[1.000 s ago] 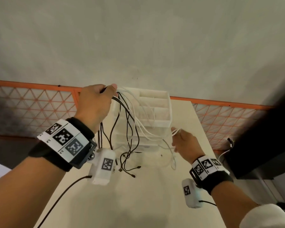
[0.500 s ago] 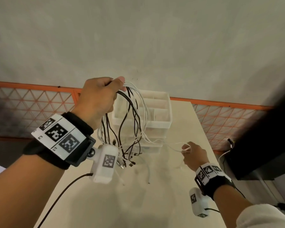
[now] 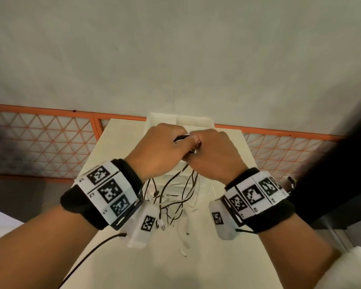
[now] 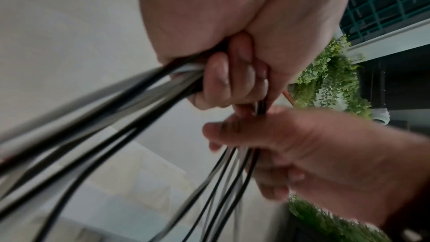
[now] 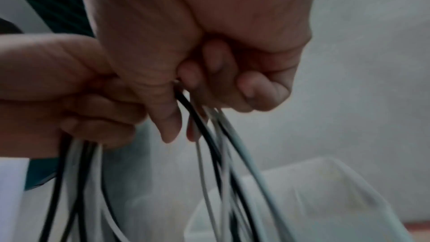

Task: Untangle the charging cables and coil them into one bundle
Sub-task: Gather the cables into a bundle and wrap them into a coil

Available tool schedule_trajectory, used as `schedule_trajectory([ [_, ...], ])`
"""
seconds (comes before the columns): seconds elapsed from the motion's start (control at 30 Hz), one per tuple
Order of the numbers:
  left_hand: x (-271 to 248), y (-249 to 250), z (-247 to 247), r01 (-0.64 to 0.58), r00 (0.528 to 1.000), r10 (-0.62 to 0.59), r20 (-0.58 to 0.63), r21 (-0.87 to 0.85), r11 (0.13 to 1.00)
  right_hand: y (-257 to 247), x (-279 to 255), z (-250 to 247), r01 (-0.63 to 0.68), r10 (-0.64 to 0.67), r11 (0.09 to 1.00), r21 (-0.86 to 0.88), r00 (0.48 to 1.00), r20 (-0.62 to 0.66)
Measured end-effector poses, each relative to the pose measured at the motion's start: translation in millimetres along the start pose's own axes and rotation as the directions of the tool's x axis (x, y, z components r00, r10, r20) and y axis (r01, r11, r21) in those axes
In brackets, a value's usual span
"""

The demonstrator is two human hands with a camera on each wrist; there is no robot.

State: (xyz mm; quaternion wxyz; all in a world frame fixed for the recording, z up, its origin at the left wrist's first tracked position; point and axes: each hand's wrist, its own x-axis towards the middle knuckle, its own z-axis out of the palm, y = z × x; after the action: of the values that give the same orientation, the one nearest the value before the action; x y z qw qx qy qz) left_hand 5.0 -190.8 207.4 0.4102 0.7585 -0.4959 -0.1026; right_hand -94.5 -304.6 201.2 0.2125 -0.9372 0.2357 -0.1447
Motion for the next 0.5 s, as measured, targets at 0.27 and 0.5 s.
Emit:
schedule_trajectory([
  [0.27,-20,-37,-14,0.125,0.992,-0.122,0.026,-0.107,0.986,99,3,17,-0.387,0.383,0.922,0.000,0.914,0.129],
  [0.5,-23,-58,2,0.291,0.940,-0.258,0.222,-0.133,0.947,121,20,-14,-0.462,0.461,0.887,0.014,0.880,-0.116],
])
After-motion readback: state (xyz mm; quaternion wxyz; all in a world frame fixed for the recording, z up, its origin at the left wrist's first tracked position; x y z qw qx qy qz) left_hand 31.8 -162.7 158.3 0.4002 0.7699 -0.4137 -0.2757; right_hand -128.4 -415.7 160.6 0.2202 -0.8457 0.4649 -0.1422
